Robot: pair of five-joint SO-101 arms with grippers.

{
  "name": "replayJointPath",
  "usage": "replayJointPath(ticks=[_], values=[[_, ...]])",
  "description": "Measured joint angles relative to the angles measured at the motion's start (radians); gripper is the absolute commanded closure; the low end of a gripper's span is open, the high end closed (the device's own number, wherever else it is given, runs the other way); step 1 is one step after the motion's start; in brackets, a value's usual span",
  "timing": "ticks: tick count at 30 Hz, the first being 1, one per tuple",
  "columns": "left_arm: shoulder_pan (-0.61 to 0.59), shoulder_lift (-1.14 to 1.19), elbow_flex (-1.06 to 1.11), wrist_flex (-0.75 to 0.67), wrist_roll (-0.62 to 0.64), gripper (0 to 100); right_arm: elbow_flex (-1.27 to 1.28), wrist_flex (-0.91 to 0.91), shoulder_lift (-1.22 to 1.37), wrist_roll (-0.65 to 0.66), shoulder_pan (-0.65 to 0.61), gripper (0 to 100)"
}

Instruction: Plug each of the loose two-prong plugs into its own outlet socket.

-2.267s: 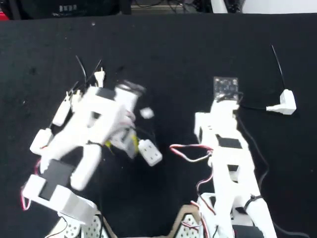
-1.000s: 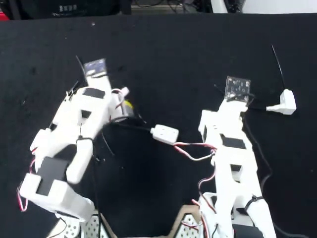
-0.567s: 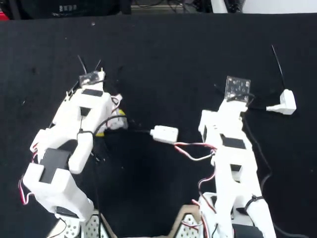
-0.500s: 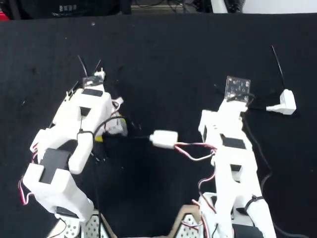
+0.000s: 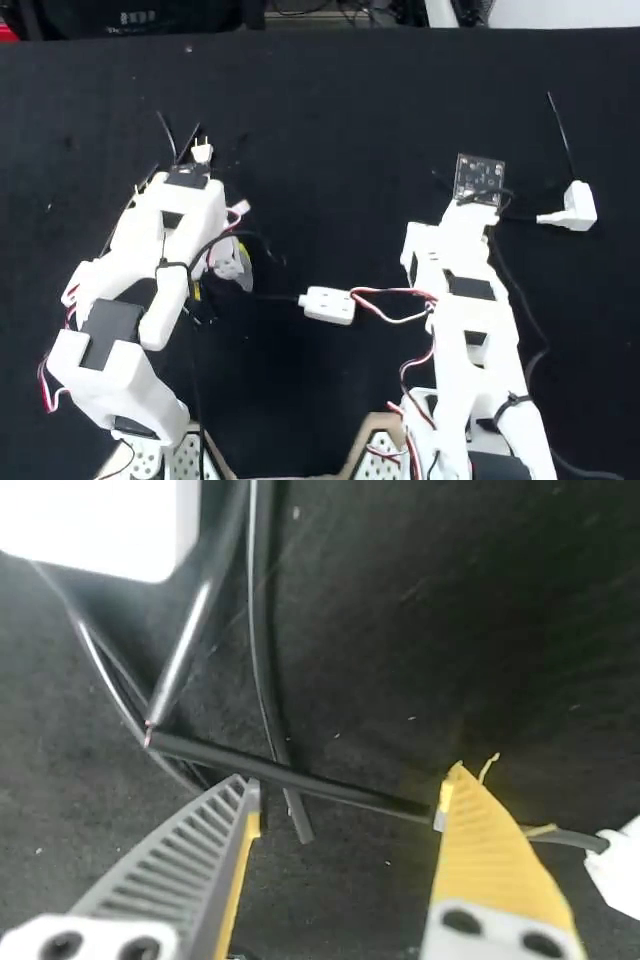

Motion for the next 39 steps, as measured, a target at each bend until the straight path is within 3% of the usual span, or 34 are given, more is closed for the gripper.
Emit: replayJointPath(ticks=[7, 13, 17, 20, 24, 27, 34, 39], values=[[0.000, 0.000, -0.121, 0.005, -0.146, 72, 0.000, 0.000, 0.000, 0.000, 0.000, 80.0], [0.002, 0.000, -0.172, 0.028, -0.405, 72, 0.000, 0.000, 0.000, -0.002, 0.000, 80.0], [0.097, 0.000, -0.160, 0.080, -0.552, 78, 0.000, 0.000, 0.000, -0.014, 0.037, 80.0], [0.212, 0.000, -0.100, 0.041, -0.577, 78, 0.000, 0.000, 0.000, -0.066, 0.084, 80.0], [0.367, 0.000, -0.014, -0.066, -0.571, 78, 0.000, 0.000, 0.000, -0.087, 0.106, 80.0], [0.439, 0.000, -0.006, -0.155, -0.497, 78, 0.000, 0.000, 0.000, -0.091, 0.103, 80.0], [0.457, 0.011, 0.005, -0.376, -0.273, 78, 0.000, 0.000, 0.000, -0.091, 0.103, 80.0], [0.456, 0.011, 0.005, -0.413, -0.150, 78, 0.000, 0.000, 0.000, -0.091, 0.103, 80.0]])
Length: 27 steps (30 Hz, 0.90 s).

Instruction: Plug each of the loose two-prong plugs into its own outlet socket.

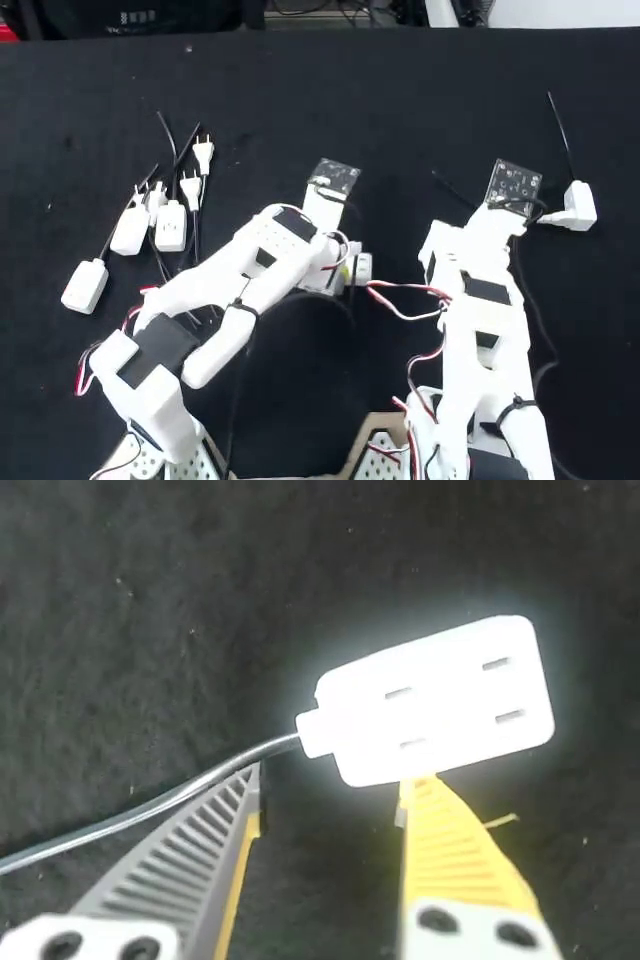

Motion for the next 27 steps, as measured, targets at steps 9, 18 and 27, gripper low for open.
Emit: replayJointPath(ticks=[9, 18, 27], values=[[-0.103, -0.166, -0.080, 0.292, -0.118, 78, 0.000, 0.000, 0.000, 0.000, -0.002, 80.0], [-0.620, -0.333, -0.100, 0.422, -0.278, 78, 0.000, 0.000, 0.000, 0.000, -0.011, 80.0], [-1.017, -0.265, -0.120, 0.387, -0.496, 78, 0.000, 0.000, 0.000, 0.000, -0.012, 80.0]])
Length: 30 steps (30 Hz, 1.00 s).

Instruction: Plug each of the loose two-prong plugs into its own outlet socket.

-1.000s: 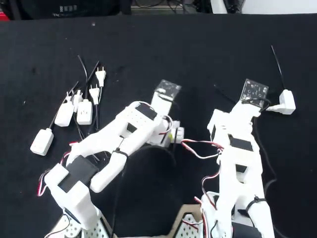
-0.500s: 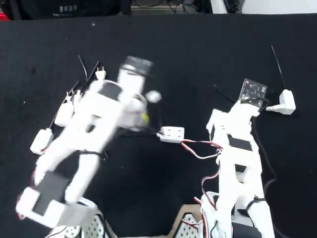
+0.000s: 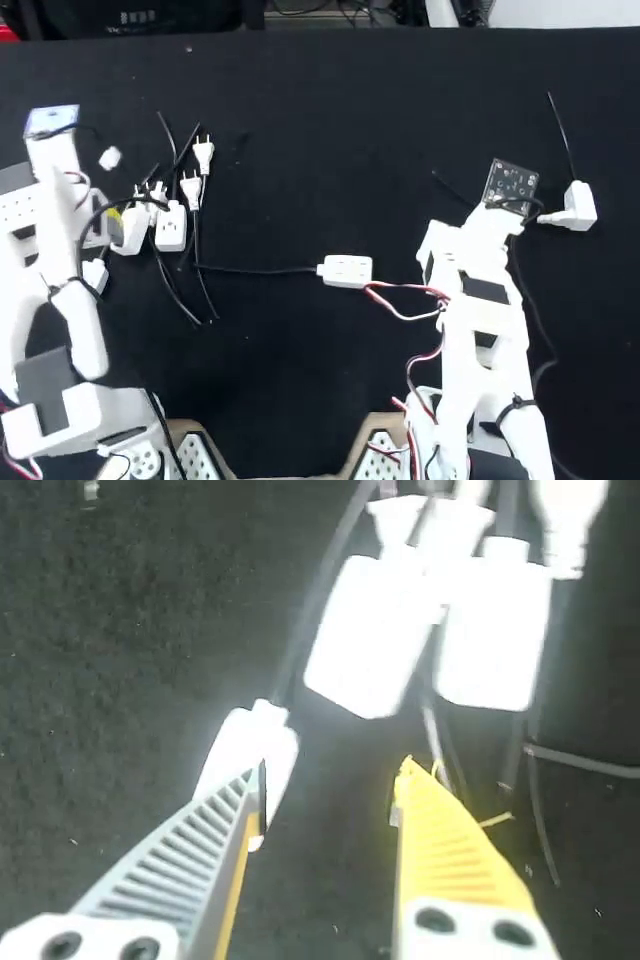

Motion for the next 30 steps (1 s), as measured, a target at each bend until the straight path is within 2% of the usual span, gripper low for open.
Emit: replayJointPath(ticks=[7, 12, 16, 20, 25, 30], values=[[-0.005, 0.084, -0.002, -0.078, -0.005, 78, 0.000, 0.000, 0.000, 0.000, 0.000, 80.0], [0.110, 0.106, -0.052, -0.087, 0.005, 78, 0.000, 0.000, 0.000, 0.000, 0.000, 80.0], [0.199, 0.133, -0.107, -0.138, 0.095, 78, 0.000, 0.000, 0.000, 0.000, 0.000, 80.0], [0.265, 0.204, -0.129, -0.206, 0.133, 78, 0.000, 0.000, 0.000, 0.000, 0.000, 80.0], [0.308, 0.333, -0.169, -0.301, 0.218, 78, 0.000, 0.000, 0.000, 0.000, 0.000, 80.0], [0.328, 0.460, -0.252, -0.319, 0.362, 78, 0.000, 0.000, 0.000, 0.000, 0.000, 80.0]])
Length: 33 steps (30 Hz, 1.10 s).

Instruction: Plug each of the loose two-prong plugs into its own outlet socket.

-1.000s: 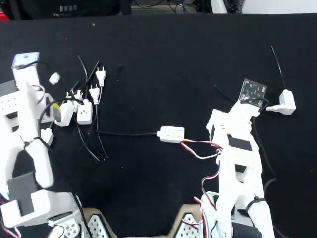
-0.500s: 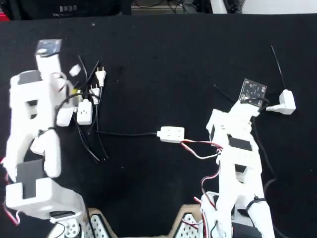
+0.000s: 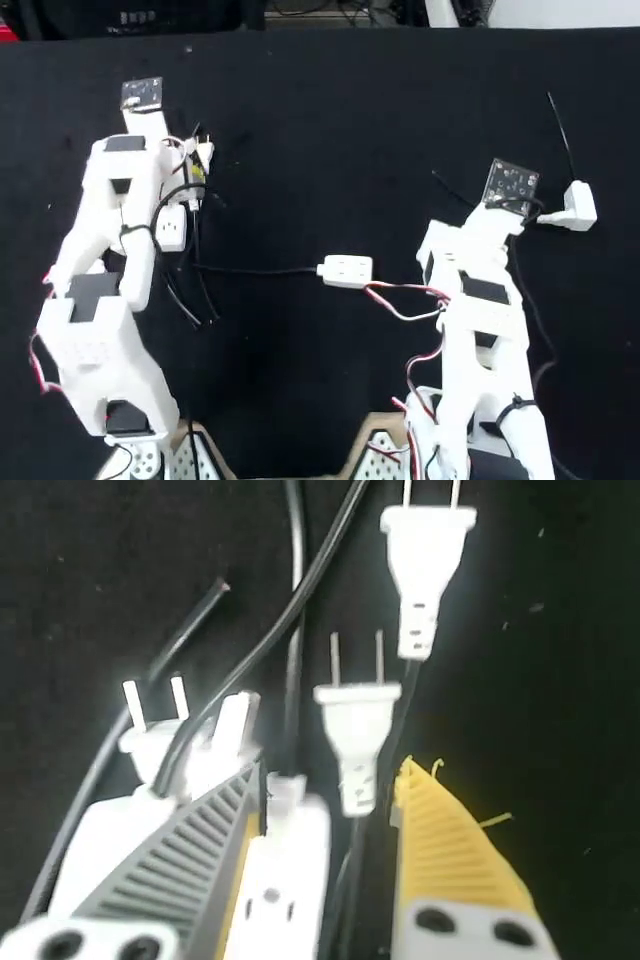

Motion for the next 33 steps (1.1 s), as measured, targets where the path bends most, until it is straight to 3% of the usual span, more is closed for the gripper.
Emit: replayJointPath(ticks=[4, 14, 19, 27, 33], values=[[0.012, 0.078, -0.081, -0.002, 0.066, 78, 0.000, 0.000, 0.000, 0.000, 0.000, 80.0], [0.048, 0.203, -0.163, -0.009, 0.078, 79, 0.000, 0.000, 0.000, 0.000, 0.000, 80.0], [0.048, 0.204, -0.167, -0.009, 0.081, 97, 0.000, 0.000, 0.000, 0.000, 0.000, 80.0], [0.054, 0.172, -0.166, -0.002, 0.081, 97, 0.000, 0.000, 0.000, 0.000, 0.000, 80.0], [0.054, 0.038, -0.166, 0.100, 0.080, 97, 0.000, 0.000, 0.000, 0.000, 0.000, 80.0]])
